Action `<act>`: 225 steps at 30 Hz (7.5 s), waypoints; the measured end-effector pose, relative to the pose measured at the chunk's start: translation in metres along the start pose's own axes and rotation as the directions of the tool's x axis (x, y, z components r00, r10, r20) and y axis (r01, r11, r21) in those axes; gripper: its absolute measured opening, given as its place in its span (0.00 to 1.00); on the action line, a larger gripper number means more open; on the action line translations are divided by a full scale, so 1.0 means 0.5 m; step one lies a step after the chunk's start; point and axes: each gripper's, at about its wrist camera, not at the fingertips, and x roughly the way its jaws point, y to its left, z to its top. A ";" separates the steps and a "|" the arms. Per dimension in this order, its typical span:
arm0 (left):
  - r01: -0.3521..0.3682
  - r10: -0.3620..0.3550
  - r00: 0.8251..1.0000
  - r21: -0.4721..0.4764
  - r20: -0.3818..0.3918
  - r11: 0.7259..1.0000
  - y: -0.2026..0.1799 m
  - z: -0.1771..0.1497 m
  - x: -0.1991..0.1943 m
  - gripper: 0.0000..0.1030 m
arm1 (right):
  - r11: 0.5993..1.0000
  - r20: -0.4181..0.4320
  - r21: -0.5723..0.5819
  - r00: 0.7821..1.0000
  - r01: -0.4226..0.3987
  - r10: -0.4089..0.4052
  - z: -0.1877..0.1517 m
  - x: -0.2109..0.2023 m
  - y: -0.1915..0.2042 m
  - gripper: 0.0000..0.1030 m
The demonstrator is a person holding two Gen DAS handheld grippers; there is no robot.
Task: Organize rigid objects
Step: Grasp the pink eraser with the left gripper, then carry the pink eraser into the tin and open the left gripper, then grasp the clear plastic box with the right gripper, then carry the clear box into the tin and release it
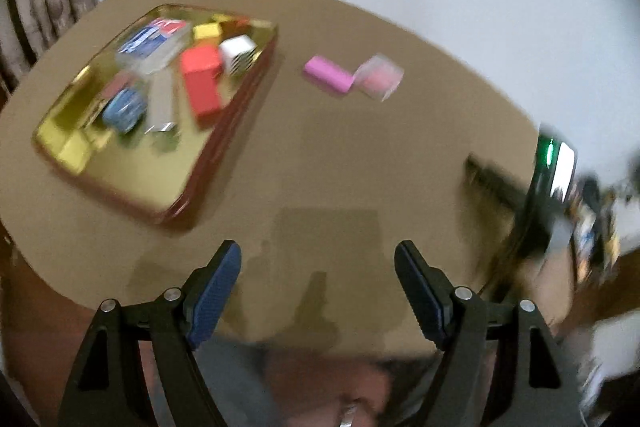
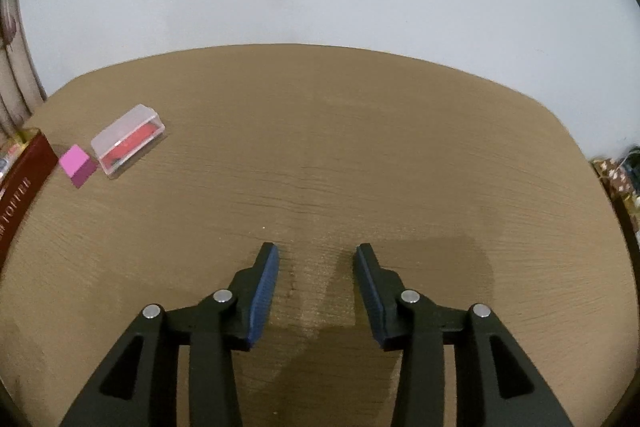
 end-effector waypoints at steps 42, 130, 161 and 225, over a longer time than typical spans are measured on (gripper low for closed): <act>-0.431 0.354 0.902 -0.584 -0.248 0.688 -0.049 0.379 0.364 0.26 | 0.933 0.156 0.134 0.937 -0.333 0.312 -0.026 -0.104 -0.179 0.59; -0.260 0.307 0.937 -0.253 0.167 0.932 0.221 -0.044 -0.063 0.64 | 0.976 0.028 0.108 0.982 -0.191 0.189 -0.015 -0.046 -0.110 0.65; -0.220 0.244 0.959 -0.160 0.147 0.962 0.303 -0.123 -0.048 0.76 | 0.900 -0.366 0.436 0.915 0.008 0.170 0.218 0.108 0.227 0.71; -0.322 0.324 0.946 -0.078 0.014 0.944 0.298 -0.129 0.006 0.76 | 0.767 -0.414 -0.354 0.825 -0.535 0.385 0.000 -0.143 0.678 0.53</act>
